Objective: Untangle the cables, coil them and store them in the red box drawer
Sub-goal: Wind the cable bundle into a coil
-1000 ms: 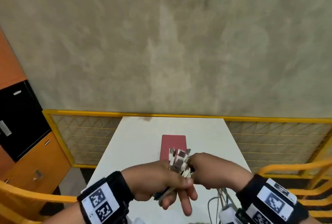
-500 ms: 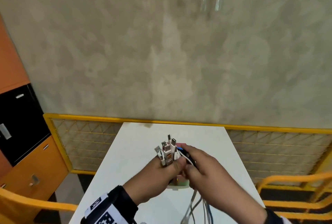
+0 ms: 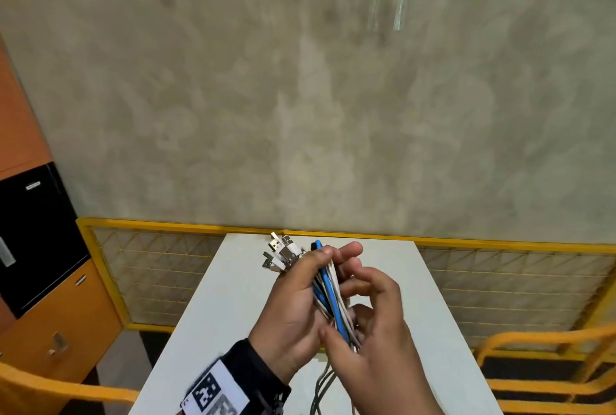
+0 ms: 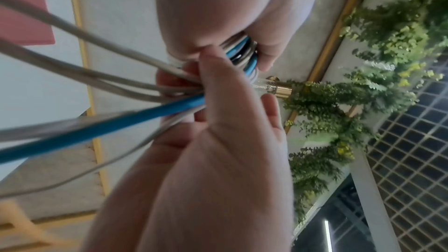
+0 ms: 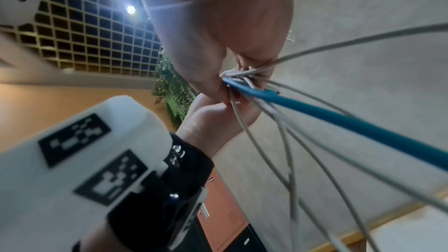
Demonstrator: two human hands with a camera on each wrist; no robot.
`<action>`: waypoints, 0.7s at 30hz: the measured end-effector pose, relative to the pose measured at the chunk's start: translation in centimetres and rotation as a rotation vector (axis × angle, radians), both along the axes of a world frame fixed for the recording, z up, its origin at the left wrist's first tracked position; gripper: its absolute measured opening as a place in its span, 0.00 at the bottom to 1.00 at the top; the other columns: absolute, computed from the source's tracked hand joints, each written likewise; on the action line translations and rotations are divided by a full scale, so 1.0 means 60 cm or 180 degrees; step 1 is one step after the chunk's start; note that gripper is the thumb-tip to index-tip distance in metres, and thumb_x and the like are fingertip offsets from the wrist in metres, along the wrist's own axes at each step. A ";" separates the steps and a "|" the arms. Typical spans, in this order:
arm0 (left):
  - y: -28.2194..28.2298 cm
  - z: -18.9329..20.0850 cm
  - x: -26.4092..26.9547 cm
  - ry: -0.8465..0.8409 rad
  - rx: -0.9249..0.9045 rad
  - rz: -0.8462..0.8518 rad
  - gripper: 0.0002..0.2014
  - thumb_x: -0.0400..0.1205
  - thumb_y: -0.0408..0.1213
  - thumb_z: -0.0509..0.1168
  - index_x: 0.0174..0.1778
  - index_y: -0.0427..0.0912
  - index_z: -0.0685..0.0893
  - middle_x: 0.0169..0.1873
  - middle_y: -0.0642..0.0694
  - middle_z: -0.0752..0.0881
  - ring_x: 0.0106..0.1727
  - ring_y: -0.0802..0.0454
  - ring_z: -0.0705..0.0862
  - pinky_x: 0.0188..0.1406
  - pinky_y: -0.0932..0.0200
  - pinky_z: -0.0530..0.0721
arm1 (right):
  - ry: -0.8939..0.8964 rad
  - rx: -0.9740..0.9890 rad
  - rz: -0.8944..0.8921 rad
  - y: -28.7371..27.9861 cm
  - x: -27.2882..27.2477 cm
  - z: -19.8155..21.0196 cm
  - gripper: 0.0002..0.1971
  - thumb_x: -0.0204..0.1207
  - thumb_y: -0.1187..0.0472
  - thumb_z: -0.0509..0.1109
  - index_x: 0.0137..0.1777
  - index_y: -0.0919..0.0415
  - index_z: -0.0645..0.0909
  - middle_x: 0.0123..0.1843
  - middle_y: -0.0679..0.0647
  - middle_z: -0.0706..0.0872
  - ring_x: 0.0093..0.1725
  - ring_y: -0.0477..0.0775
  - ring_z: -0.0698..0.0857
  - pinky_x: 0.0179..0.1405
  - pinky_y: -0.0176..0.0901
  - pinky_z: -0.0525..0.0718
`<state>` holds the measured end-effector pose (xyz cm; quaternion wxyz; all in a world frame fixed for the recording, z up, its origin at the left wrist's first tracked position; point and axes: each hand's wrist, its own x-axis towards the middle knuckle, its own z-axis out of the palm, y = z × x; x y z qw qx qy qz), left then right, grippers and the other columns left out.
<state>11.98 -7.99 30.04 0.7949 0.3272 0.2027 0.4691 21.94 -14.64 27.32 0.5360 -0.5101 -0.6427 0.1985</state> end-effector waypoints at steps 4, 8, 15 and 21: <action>0.001 0.001 0.007 -0.0299 -0.0099 0.0112 0.13 0.75 0.39 0.65 0.32 0.39 0.92 0.53 0.37 0.92 0.45 0.50 0.92 0.58 0.51 0.85 | 0.0808 -0.0143 0.0050 0.002 0.001 -0.019 0.30 0.55 0.63 0.75 0.48 0.32 0.67 0.43 0.42 0.79 0.36 0.54 0.86 0.38 0.57 0.88; 0.004 -0.001 0.003 -0.0305 -0.0183 0.0307 0.06 0.72 0.38 0.67 0.35 0.40 0.86 0.42 0.39 0.92 0.34 0.51 0.91 0.38 0.57 0.90 | 0.0932 -0.0595 0.0298 0.014 0.010 -0.049 0.23 0.57 0.68 0.72 0.41 0.40 0.69 0.36 0.48 0.84 0.33 0.52 0.86 0.38 0.55 0.84; 0.008 0.009 -0.025 -0.0568 0.0107 -0.0619 0.09 0.71 0.38 0.75 0.36 0.40 0.81 0.23 0.49 0.77 0.16 0.59 0.74 0.21 0.63 0.78 | -0.0027 -0.1947 0.1311 0.036 0.034 -0.117 0.10 0.66 0.68 0.66 0.38 0.50 0.82 0.28 0.45 0.86 0.31 0.47 0.86 0.38 0.44 0.82; 0.000 -0.026 -0.064 0.0686 0.0436 -0.1865 0.09 0.77 0.39 0.67 0.34 0.39 0.78 0.21 0.49 0.79 0.16 0.61 0.73 0.21 0.65 0.74 | -0.0689 -0.2070 0.1096 0.093 0.100 -0.098 0.11 0.71 0.56 0.74 0.49 0.62 0.85 0.34 0.51 0.83 0.29 0.45 0.74 0.30 0.39 0.71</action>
